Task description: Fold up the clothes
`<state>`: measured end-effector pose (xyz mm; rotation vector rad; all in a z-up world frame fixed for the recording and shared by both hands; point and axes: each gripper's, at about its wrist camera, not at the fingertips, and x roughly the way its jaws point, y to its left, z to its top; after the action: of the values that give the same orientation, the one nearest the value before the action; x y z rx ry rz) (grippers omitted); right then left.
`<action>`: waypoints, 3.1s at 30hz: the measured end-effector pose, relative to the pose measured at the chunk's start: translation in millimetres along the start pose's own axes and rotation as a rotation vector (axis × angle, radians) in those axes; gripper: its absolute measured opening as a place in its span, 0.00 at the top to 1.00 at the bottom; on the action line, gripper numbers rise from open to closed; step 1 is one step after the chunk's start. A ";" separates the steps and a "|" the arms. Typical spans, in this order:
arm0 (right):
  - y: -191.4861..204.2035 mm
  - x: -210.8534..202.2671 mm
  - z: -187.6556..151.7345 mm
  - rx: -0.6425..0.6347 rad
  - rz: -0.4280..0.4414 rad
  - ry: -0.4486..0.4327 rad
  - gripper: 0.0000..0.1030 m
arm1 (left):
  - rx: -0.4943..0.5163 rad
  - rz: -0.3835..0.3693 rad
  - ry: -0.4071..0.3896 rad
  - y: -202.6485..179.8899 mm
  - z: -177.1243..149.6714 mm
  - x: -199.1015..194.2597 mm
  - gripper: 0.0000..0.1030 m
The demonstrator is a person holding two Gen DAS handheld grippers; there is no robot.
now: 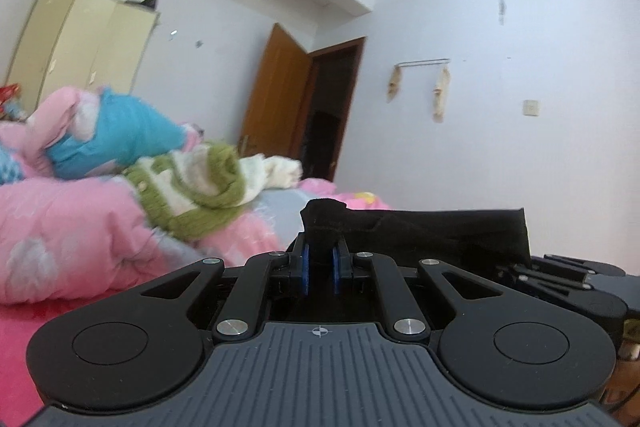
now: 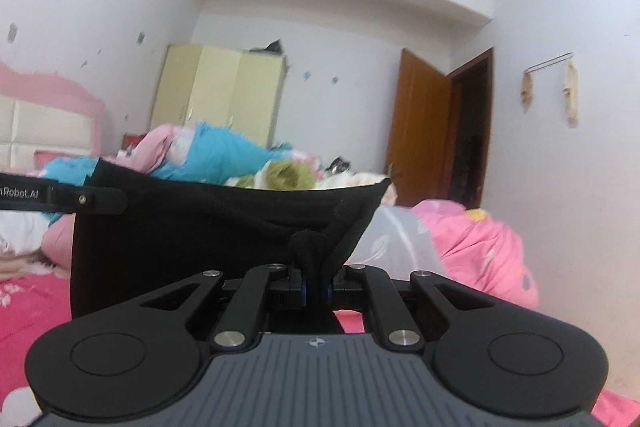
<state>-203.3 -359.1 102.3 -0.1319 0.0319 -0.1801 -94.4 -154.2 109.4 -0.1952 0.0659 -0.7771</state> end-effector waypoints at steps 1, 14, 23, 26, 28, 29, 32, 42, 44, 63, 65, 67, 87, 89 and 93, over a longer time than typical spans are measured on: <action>-5.9 -4.8 2.3 0.017 -0.005 -0.008 0.92 | 0.006 -0.011 -0.002 -5.4 0.8 -0.1 0.92; -43.3 -13.1 2.5 0.130 -0.001 0.022 0.92 | -0.057 -0.031 0.066 -7.5 -14.7 15.3 0.92; -7.2 56.7 -12.5 0.107 0.117 0.140 0.92 | -0.175 0.096 0.152 59.9 -34.2 23.7 0.92; 9.5 98.2 -23.2 0.122 0.186 0.211 0.92 | -0.232 0.148 0.194 90.4 -44.7 28.4 0.92; 22.3 130.8 -33.7 0.135 0.241 0.272 0.92 | -0.269 0.181 0.228 109.1 -55.4 34.2 0.92; 29.7 145.4 -40.9 0.132 0.261 0.302 0.92 | -0.288 0.197 0.245 118.4 -60.8 37.1 0.92; 53.3 186.4 -64.8 0.113 0.314 0.392 0.91 | -0.344 0.242 0.298 144.2 -77.9 45.6 0.92; 85.2 211.9 -102.8 -0.003 0.297 0.551 0.44 | -0.465 0.306 0.384 188.6 -109.9 53.6 0.92; 78.3 187.0 -95.4 -0.010 0.282 0.527 0.42 | -0.474 0.301 0.384 189.4 -109.6 54.4 0.92; 153.9 14.7 -137.3 -0.429 0.462 0.677 0.50 | -0.499 0.315 0.410 190.4 -106.3 59.8 0.92; 154.9 16.6 -141.6 -0.445 0.452 0.703 0.54 | -0.504 0.315 0.410 191.0 -106.3 60.1 0.92; 154.8 16.3 -144.5 -0.459 0.448 0.711 0.60 | -0.505 0.315 0.409 191.3 -106.2 60.4 0.92; 11.3 59.9 -38.7 -0.149 0.244 0.446 0.94 | -0.486 0.193 0.399 149.7 -40.2 166.3 0.94; -4.7 70.4 -31.5 -0.143 0.229 0.424 0.95 | -0.494 0.179 0.396 143.2 -29.8 185.6 0.94; -37.2 85.7 -11.2 -0.122 0.199 0.378 0.95 | -0.516 0.133 0.354 131.4 -6.7 210.3 0.94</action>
<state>-126.1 -412.3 94.5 -0.2139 0.4313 -0.0020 145.2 -211.5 79.4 -0.5353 0.6129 -0.6432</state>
